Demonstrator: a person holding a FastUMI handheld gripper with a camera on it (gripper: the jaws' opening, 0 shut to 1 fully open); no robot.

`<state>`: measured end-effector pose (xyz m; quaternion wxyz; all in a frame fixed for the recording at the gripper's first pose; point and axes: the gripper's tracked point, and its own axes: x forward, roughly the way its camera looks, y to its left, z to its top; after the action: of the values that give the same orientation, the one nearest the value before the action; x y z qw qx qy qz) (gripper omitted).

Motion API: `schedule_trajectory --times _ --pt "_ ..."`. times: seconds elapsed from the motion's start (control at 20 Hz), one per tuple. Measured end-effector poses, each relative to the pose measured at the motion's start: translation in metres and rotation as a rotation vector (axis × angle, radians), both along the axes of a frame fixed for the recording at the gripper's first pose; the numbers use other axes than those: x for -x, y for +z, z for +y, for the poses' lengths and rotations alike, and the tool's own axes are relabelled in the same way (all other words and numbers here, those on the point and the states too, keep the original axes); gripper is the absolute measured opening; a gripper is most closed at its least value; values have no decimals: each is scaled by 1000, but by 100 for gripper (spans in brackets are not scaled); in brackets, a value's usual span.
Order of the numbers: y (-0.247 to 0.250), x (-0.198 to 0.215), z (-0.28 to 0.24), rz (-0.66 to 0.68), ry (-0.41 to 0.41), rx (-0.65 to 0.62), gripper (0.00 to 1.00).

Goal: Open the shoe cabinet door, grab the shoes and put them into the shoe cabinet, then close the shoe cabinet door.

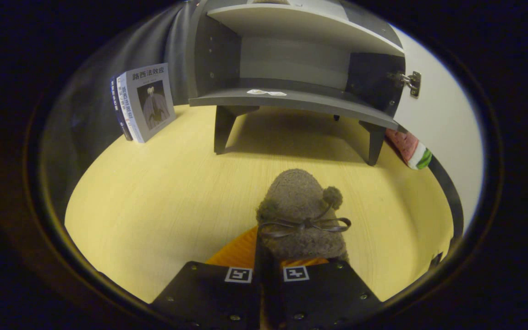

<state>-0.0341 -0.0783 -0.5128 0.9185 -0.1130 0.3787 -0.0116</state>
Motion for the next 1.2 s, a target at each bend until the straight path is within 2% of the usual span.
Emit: schedule_trajectory --times 0.05,0.3,0.55,0.95,1.2 --pt "4 0 -1 -3 4 1 1" --pt "46 -10 -5 -56 -30 -2 1" --pt "133 -40 -5 -189 -53 7 1" --pt "297 -109 -1 -478 -60 43 1" --pt "359 -176 -1 -576 -62 9 1"
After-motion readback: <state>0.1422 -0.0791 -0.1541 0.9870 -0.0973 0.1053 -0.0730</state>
